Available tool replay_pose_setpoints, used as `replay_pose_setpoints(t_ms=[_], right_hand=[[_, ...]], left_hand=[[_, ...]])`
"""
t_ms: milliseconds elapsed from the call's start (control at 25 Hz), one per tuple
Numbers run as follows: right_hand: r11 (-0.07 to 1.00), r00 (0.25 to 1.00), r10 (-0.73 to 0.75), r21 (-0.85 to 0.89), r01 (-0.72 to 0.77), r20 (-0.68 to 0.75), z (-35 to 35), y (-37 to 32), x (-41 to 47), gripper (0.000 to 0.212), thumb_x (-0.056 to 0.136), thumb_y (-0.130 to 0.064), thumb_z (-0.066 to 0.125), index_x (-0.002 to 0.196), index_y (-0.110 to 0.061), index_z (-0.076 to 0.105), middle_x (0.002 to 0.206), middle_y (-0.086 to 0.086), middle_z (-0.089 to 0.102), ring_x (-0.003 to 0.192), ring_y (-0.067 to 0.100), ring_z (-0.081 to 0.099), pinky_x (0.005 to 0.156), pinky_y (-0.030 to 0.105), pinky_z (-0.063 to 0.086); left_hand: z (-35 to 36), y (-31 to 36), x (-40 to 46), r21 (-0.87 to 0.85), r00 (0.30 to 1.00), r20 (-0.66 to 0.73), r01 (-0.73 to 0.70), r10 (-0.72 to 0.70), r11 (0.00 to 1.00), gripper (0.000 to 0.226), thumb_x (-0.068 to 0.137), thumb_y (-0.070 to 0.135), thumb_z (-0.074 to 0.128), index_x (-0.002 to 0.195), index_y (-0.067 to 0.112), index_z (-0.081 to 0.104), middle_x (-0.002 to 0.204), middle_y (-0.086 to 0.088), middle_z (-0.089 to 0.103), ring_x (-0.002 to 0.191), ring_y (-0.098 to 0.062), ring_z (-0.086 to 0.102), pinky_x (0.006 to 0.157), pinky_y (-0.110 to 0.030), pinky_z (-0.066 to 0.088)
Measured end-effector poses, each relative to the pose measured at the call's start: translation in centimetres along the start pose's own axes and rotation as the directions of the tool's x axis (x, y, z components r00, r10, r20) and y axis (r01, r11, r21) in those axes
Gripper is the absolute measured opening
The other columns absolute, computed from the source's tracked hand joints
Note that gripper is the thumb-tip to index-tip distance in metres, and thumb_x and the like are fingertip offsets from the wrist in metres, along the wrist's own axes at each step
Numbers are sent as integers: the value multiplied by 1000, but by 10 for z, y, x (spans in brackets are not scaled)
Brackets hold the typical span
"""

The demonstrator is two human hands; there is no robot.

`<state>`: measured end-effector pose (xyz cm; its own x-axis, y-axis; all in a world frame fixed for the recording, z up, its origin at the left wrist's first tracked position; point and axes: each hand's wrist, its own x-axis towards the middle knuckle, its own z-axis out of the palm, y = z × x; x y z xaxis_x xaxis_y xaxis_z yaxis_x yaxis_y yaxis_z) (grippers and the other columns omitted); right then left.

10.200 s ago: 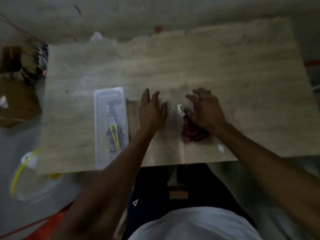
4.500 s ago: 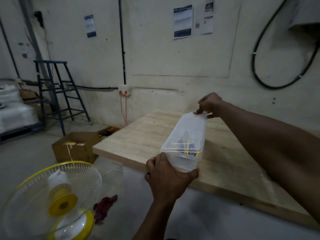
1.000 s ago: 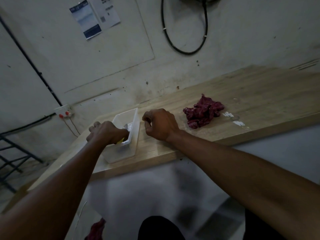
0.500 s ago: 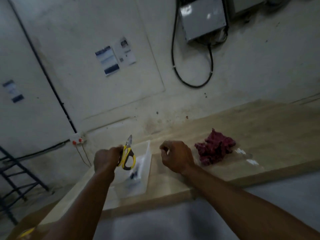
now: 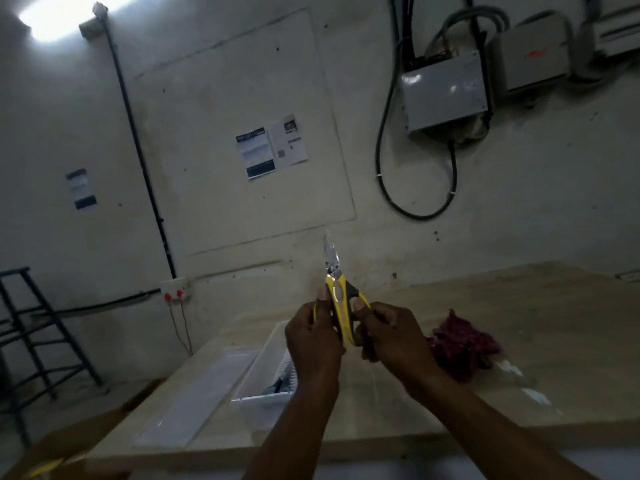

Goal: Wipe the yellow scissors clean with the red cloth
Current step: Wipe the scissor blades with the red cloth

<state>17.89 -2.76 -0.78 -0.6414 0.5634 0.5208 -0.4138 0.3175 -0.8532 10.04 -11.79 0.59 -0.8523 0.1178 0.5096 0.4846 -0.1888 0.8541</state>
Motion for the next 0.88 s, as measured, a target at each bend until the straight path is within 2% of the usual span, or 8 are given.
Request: replay_pose_setpoints(t_ms=[160,280,440,520,600,720,800,880], right_hand=[[992,998,42,-120,-37,38,-46,4,-12,36,103,-40,57,88,-13,76,69,11,72,45,22,62,46,26,47],[982,997,79,-170,-78,-5,-71,6,-6,33,105,-35,57,85,-14,72,65,12,69,42,23,60,42,26,44],[933,996,23,-355,-52,-86,-107,4,10,41,104,-37,59,70,-15,61,50,4,56,42,17,59,45,24,38],[919,998,16,-393,-41,-67,-127,3,13,44,103,-37,61,69,-8,59,51,0,51,40,6,55,46,25,33],[920,999,11,-392,-24,-36,-136,2,12,47,101,-38,62,79,3,67,52,-3,54,40,-1,52,49,24,32],[952,994,-11,-306,-22,-108,-136,13,4,50,98,-41,61,82,5,70,50,-3,55,41,2,51,51,24,35],[969,984,-21,-247,-24,-180,-128,20,-2,55,95,-49,59,83,3,71,51,4,57,45,11,48,55,30,36],[975,980,1,-217,-46,-200,-114,24,-6,55,97,-51,58,87,1,73,58,15,62,48,13,50,53,30,38]], left_hand=[[19,-10,-21,56,987,128,-106,98,993,41,97,56,60,74,25,73,62,-6,69,54,-22,68,49,-48,56],[36,-5,-18,31,984,179,-10,4,999,45,94,52,68,72,14,74,54,-9,62,43,-17,57,41,-32,46],[38,9,5,64,963,264,42,-58,997,47,87,44,78,69,2,73,49,-7,49,35,-14,44,36,-19,36],[29,18,17,134,928,361,46,-92,990,51,84,45,81,66,-2,70,51,-10,47,34,-16,39,35,-18,31],[23,26,30,204,906,411,16,-100,979,43,82,45,82,68,5,75,52,-9,55,36,-19,43,36,-20,32],[24,34,35,62,936,351,-28,5,998,31,87,39,78,80,10,79,65,-7,73,44,-20,58,42,-27,44],[36,32,19,-96,958,271,-67,91,993,29,85,40,79,91,12,78,79,-7,78,63,-21,73,52,-32,56],[55,26,-1,-268,979,120,-126,162,955,32,83,39,83,101,14,75,93,-10,78,84,-26,76,67,-40,62]])
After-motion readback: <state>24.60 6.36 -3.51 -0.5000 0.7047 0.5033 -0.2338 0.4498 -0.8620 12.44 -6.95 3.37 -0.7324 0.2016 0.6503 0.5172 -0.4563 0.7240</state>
